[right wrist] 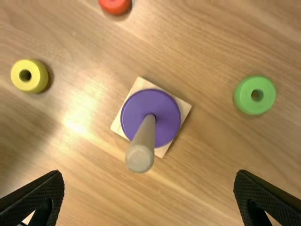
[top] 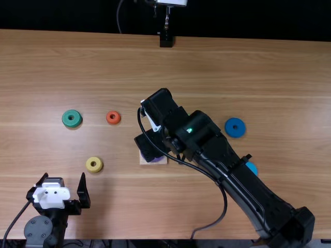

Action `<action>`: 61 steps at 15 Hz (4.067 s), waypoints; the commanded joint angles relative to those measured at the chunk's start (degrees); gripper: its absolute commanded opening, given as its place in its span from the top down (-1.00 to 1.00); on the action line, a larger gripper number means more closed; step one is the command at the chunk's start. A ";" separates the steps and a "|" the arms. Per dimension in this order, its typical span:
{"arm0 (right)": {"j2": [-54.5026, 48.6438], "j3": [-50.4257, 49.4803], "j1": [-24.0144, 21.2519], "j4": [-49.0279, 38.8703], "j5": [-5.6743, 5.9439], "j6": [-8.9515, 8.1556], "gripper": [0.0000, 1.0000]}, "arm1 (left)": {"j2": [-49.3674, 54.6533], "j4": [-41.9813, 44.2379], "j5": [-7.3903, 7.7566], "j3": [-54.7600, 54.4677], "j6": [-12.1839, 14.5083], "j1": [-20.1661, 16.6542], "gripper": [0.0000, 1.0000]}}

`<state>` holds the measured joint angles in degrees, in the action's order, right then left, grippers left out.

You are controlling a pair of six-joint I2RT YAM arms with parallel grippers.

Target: Build the Hanoi tower: stack the rings onto the peg from bottom to top in this color order: purple, dark blue, light blue, dark green, light green, yellow, orange.

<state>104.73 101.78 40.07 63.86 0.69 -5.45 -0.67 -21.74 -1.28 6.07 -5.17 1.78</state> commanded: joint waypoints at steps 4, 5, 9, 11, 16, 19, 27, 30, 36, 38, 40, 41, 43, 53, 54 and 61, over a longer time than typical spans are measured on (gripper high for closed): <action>-0.14 4.83 -5.18 -0.09 0.58 -0.35 -1.00 | 0.67 -4.74 -0.09 -6.07 0.32 -0.20 -1.00; -0.14 5.80 -7.56 -0.20 0.37 -0.56 -1.00 | 0.67 -4.74 -0.09 -6.07 0.32 -0.29 -1.00; -0.14 6.94 -14.15 -0.09 0.58 -0.56 -1.00 | 0.67 -4.74 -0.09 -6.07 0.32 -0.29 -1.00; -0.14 6.06 -18.01 -0.09 0.47 -0.24 -1.00 | 0.67 -4.74 -0.09 -6.07 0.32 -0.29 -1.00; -0.14 -1.58 -26.36 -2.30 0.26 0.39 -1.00 | 0.67 -4.74 -0.09 -6.07 0.32 -0.29 -1.00; -0.14 -11.86 -29.00 -17.18 0.47 0.60 -1.00 | 0.67 -4.74 -0.09 -6.07 0.32 -0.29 -1.00; 4.26 -18.81 -37.61 -23.19 0.58 5.98 -1.00 | 0.67 -4.74 -0.09 -6.07 0.32 -0.29 -1.00; 5.58 -19.07 -37.61 -22.87 0.58 6.30 -1.00 | 0.67 -4.74 -0.09 -6.07 0.32 -0.29 -1.00; 10.32 -19.42 -37.53 -22.98 0.58 5.98 -1.00 | 0.67 -4.74 -0.09 -6.07 0.32 -0.29 -1.00; 11.20 -19.34 -37.53 -23.19 0.37 5.66 -1.00 | 0.67 -4.74 -0.09 -6.07 0.32 -0.29 -1.00; 11.99 -19.25 -37.53 -22.98 0.37 5.56 -1.00 | 0.67 -4.74 -0.09 -6.07 0.32 -0.20 -1.00; 12.17 -19.25 -37.53 -22.98 0.37 5.56 -1.00 | 0.67 -4.74 -0.09 -6.07 0.32 -0.29 -1.00; 13.13 -19.07 -37.53 -22.87 0.37 5.56 -1.00 | 0.67 -4.74 -0.09 -6.07 0.32 -0.29 -1.00; 14.89 -18.72 -37.53 -22.87 0.26 5.56 -0.83 | 0.67 -4.74 -0.09 -6.07 0.32 -0.20 -1.00; 14.89 -18.81 -37.53 -22.87 0.16 5.56 -0.36 | 0.67 -4.74 -0.09 -6.07 0.32 -0.29 -1.00; 14.72 -19.34 -37.44 -22.66 -0.69 5.56 1.00 | 0.67 -4.74 -0.09 -6.07 0.32 -0.29 -1.00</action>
<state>118.19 82.81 2.68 40.95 0.80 0.14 -0.67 -21.74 -1.28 6.07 -5.17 1.78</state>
